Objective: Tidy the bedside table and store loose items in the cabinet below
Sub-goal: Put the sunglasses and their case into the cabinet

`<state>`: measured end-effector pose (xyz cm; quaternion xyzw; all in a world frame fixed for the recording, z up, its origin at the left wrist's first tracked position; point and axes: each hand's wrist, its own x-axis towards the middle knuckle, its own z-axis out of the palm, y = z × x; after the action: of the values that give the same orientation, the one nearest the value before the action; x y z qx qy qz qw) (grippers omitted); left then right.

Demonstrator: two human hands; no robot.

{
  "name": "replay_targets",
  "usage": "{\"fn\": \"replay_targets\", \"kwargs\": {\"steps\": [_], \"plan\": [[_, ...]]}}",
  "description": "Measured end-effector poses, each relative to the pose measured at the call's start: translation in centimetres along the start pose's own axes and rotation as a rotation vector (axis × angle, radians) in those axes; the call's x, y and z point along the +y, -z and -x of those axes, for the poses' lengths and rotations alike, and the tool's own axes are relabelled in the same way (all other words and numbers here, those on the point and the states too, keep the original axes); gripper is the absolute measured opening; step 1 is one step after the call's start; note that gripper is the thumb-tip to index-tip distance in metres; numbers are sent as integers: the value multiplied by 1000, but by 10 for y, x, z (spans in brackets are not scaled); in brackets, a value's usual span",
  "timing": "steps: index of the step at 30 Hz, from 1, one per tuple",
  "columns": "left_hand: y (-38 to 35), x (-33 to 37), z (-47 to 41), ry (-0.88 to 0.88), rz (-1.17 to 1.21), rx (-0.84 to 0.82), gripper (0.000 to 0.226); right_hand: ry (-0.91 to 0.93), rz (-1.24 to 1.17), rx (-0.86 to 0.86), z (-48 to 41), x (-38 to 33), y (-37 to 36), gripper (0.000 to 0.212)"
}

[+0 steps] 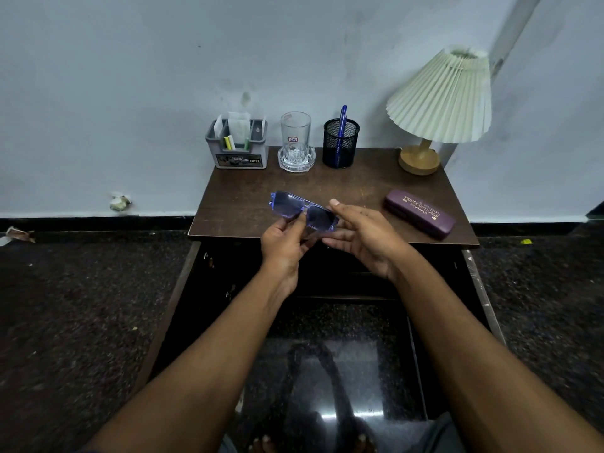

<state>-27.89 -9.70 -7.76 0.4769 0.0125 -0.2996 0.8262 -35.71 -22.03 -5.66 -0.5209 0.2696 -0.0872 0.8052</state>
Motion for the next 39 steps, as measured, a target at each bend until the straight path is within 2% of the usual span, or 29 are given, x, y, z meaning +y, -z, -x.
{"fn": "replay_targets", "kwargs": {"steps": [4, 8, 12, 15, 23, 29, 33, 39], "plan": [[0, -4, 0, -14, -75, 5, 6, 132, -98, 17, -3, 9, -4, 16], [9, 5, -13, -40, -101, 33, 23, 211, 13, 156, -10, 10, 3, 4], [21, 14, -36, -165, -269, 123, 13, 244, 261, 231, -25, 10, 17, 10], [28, 7, -52, -234, -446, 196, 9, 273, 329, 239, -41, 16, 21, 11], [40, -9, -75, -277, -779, 271, 17, 311, 594, 269, -76, 34, 28, 17], [38, -7, -71, -291, -852, 315, 24, 361, 770, 348, -84, 37, 24, 22], [32, -3, -61, -319, -934, 319, 29, 344, 871, 373, -77, 33, 22, 33], [27, -2, -40, -544, -991, 215, 24, 586, 1027, 492, -45, -20, 50, 28]]}}
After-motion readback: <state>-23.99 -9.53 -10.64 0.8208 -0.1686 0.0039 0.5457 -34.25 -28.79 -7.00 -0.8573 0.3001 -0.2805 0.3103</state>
